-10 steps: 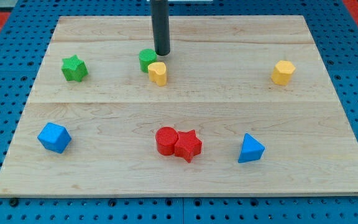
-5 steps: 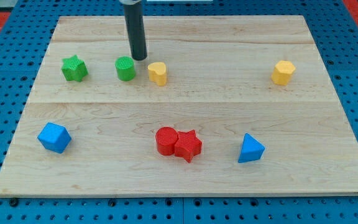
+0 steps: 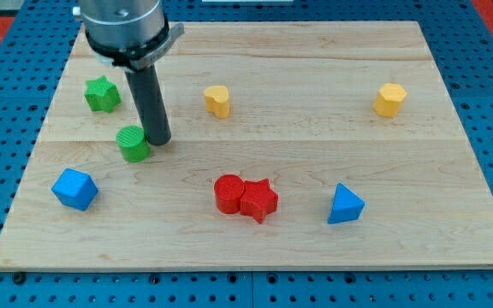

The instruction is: Push the green circle to the bottom of the green star

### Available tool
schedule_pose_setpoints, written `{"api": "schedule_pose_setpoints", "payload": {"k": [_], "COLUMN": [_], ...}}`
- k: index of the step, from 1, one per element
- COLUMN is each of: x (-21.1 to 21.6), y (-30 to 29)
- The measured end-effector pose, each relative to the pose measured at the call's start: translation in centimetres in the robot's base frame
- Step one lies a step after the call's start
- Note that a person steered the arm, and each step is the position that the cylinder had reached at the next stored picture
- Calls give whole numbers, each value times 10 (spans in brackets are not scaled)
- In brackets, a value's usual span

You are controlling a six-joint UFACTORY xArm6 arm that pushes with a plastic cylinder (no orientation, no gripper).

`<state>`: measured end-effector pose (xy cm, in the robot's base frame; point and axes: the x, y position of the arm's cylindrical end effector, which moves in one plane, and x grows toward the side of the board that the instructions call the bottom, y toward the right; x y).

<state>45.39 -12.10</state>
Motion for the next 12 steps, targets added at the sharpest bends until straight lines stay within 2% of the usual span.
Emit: {"api": "schedule_pose_setpoints", "payload": {"k": [3, 7, 11, 12], "x": [47, -19, -22, -22], "y": [-44, -95, -87, -38]}}
